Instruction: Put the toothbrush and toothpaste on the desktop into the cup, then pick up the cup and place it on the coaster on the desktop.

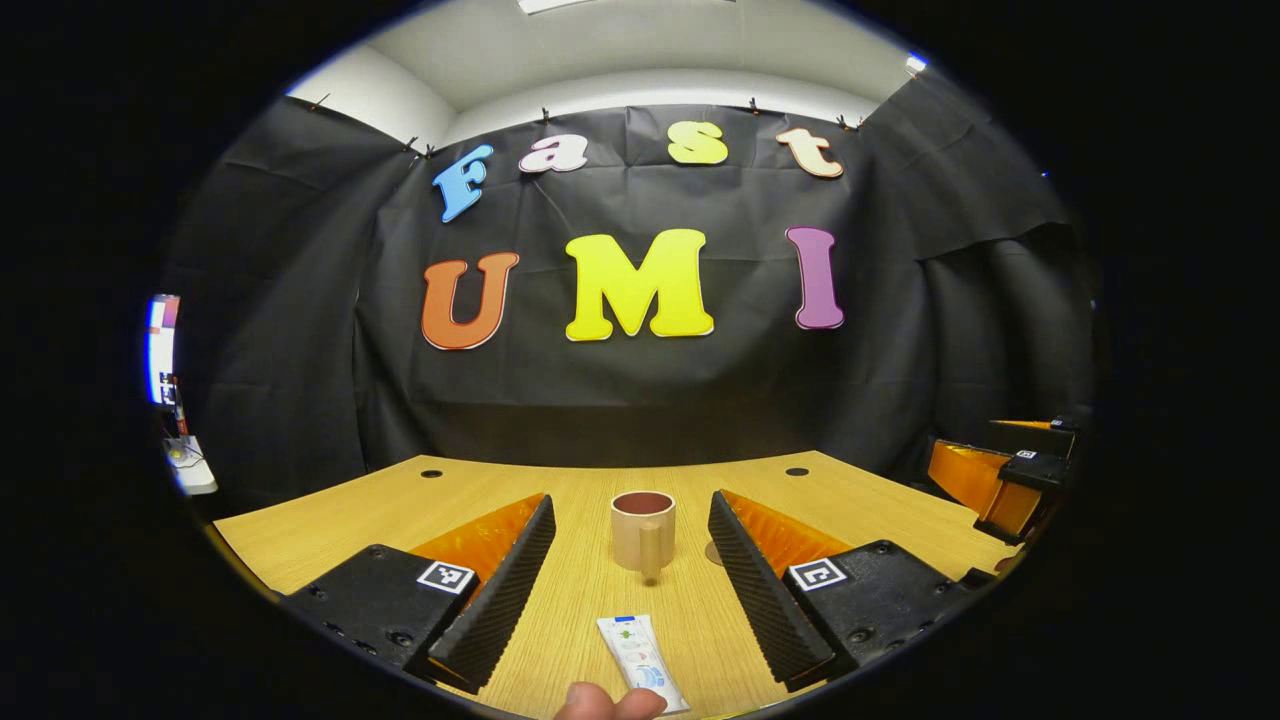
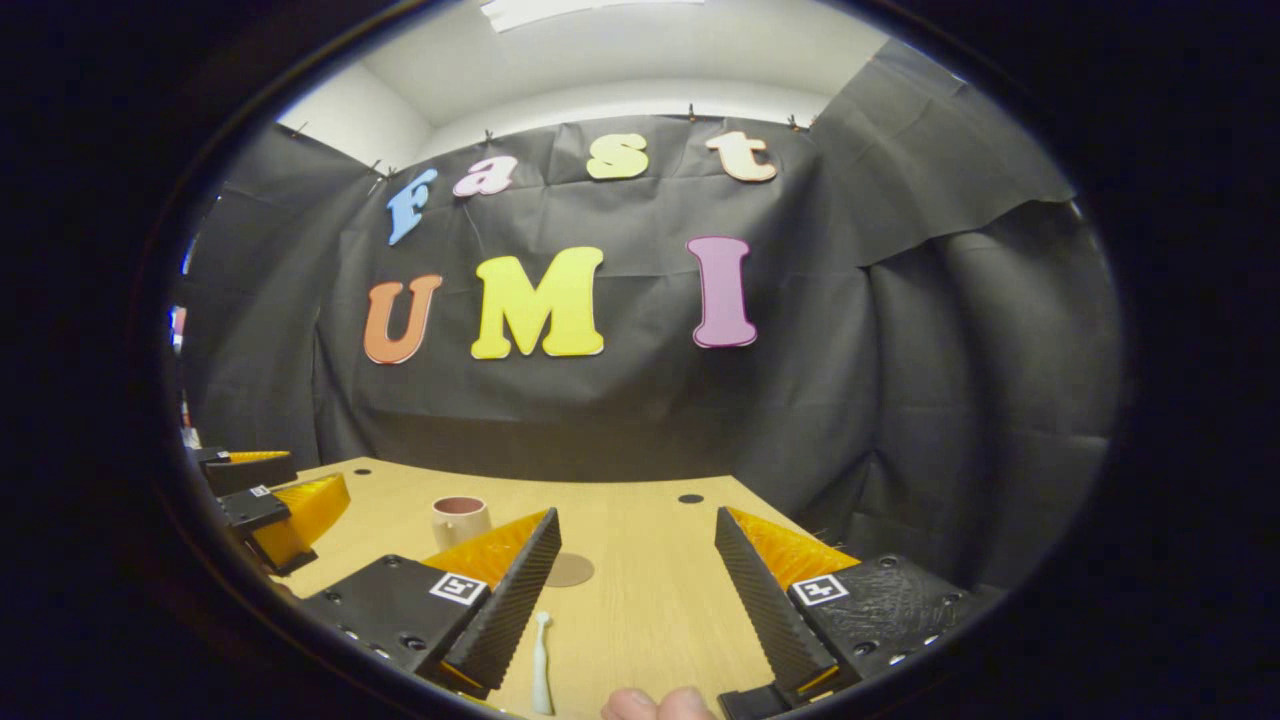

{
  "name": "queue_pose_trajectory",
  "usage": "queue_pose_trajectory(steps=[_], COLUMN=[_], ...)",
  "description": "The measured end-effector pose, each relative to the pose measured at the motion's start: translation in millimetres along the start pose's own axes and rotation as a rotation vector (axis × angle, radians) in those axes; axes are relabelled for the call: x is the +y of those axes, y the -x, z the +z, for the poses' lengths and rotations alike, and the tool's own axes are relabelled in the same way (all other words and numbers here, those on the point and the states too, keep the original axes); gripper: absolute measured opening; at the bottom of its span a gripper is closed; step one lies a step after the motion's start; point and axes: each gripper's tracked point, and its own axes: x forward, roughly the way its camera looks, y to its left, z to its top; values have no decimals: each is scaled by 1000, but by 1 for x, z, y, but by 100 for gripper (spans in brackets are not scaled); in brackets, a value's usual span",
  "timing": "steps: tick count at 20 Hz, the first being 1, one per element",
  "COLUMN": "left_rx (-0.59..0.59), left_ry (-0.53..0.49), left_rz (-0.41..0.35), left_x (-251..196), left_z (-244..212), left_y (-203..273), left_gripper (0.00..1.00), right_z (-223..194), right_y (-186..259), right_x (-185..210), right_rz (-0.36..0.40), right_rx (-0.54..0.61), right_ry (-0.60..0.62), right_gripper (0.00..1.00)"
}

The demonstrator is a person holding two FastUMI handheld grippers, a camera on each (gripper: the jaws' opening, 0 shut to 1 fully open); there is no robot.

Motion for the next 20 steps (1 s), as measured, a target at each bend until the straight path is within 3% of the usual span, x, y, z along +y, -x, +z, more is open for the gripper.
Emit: queue_pose_trajectory(steps=[9,20], left_rx=[51,513], left_ry=[3,70], left_rz=[-14,-44], left_x=[-2,-8], left_z=[-14,-130], left_y=[-1,11], left_gripper=[98,99], right_z=[-8,-47], right_y=[1,3], right_x=[1,-8], right_rz=[1,-19], right_rx=[25,125], right_ry=[15,31], right_gripper=[96,95])
